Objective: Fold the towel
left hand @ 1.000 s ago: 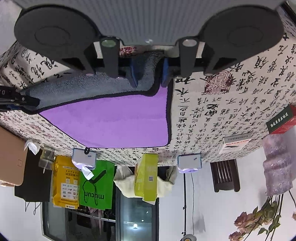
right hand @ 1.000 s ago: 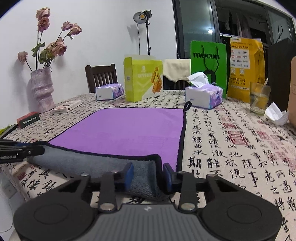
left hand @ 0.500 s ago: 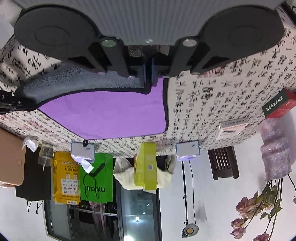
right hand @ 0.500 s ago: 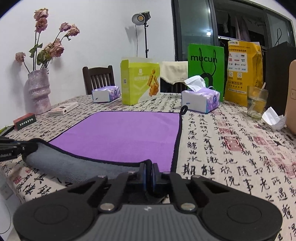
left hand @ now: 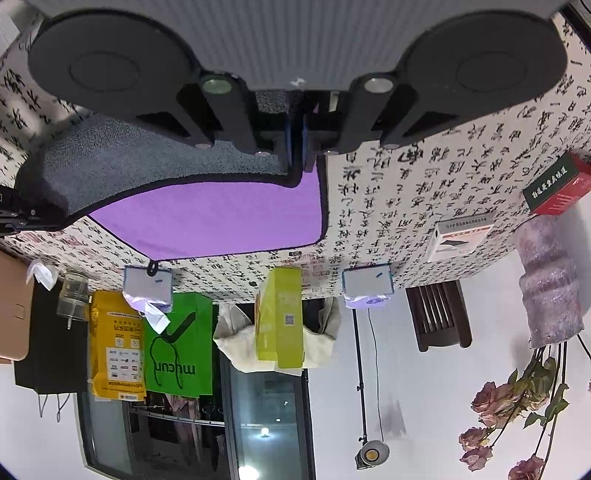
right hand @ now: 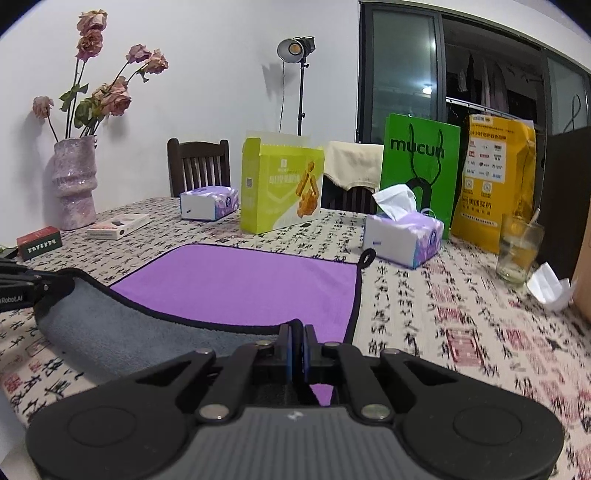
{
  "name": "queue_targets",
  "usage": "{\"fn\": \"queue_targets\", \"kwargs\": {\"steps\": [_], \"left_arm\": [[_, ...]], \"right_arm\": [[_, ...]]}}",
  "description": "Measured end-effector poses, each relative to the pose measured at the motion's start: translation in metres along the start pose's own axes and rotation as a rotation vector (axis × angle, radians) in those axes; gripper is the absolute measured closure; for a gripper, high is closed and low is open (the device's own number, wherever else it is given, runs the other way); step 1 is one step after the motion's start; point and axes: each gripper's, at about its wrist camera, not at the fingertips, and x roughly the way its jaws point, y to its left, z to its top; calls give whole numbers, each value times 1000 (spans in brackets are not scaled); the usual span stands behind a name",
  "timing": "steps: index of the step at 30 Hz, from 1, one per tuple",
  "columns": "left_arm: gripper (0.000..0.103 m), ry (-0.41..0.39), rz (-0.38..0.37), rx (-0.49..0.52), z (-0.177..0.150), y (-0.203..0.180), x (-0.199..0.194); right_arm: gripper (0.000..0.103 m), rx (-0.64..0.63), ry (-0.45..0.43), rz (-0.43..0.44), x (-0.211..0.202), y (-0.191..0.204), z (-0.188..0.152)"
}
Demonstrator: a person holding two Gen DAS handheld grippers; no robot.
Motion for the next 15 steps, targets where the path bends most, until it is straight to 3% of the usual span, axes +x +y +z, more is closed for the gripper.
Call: {"fn": "queue_targets", "kwargs": {"steps": [15], "left_arm": [[97,2,5,26,42,8,52]], "right_arm": [[98,-23,20,9,48,-13,38]]}}
